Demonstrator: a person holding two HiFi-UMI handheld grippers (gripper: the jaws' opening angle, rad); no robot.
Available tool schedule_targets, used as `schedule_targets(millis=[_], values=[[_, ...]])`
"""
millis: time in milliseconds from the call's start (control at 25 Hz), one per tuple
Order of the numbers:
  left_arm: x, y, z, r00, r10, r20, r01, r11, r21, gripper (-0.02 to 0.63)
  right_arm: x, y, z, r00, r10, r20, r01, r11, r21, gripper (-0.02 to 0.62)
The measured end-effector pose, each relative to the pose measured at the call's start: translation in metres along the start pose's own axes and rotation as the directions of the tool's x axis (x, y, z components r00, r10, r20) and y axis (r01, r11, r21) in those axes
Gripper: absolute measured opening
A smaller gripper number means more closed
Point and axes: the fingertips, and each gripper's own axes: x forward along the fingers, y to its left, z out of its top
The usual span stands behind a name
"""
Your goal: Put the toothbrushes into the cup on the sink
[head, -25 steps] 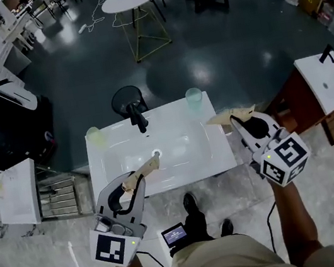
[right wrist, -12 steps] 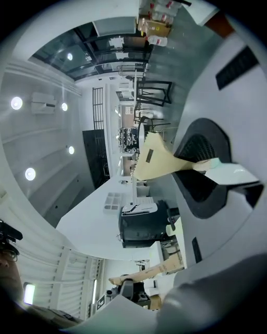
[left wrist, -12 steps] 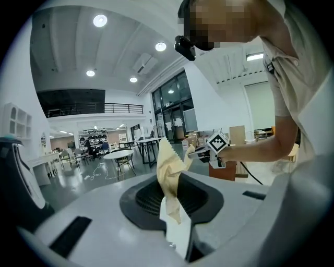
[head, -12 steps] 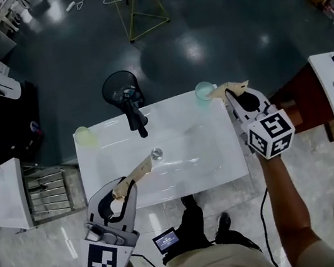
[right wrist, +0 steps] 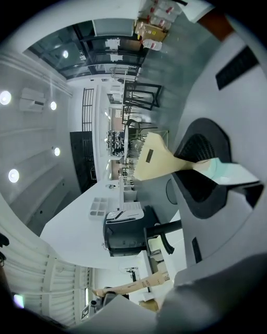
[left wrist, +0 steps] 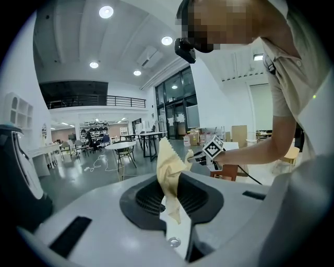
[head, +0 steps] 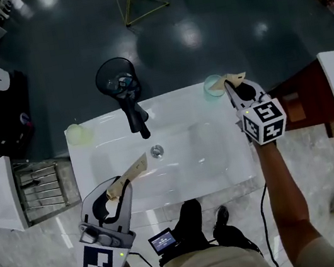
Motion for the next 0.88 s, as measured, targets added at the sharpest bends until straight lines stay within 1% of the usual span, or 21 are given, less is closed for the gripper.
schedule_targets(millis=[280,520,560,600,640,680,880], values=[[0.006,0.01,-0.012,1.0,-0.003,-0.005,0.003,1.0,-0.016,0.061,0.023,0.005,-0.027,0.997,0.003,-0.08,-0.003,1.0,-0.001,0.03],[-0.001,0.014,-0.014,1.0,0.004,-0.002,-0.004,1.0,-0.022,0.061,0.022,0.01,-0.031,0.994,-0.016,-0.105,0.014,1.0,-0.028,0.029],[-0.001,0.015,-0.013,1.0,0.004,-0.001,-0.004,1.0,-0.023,0.061,0.022,0.009,-0.031,0.993,-0.023,-0.113,0.019,0.999,-0.032,0.036],[-0.001,0.017,-0.013,1.0,0.004,0.0,-0.004,1.0,-0.024,0.061,0.023,0.009,-0.031,0.992,-0.03,-0.119,0.026,0.999,-0.035,0.067],[-0.001,0.019,-0.013,1.0,0.004,0.002,-0.004,1.0,-0.024,0.061,0.024,0.009,-0.032,0.992,-0.036,-0.124,0.032,0.999,-0.039,0.117],[-0.001,0.02,-0.013,1.0,0.005,0.004,-0.004,1.0,-0.024,0.061,0.025,0.01,-0.032,0.991,-0.039,-0.127,0.034,0.999,-0.042,0.133],[-0.006,0.018,-0.008,1.0,0.007,0.015,-0.007,1.0,-0.02,0.061,0.018,0.015,-0.028,0.991,-0.032,-0.129,0.025,0.998,-0.05,0.17]])
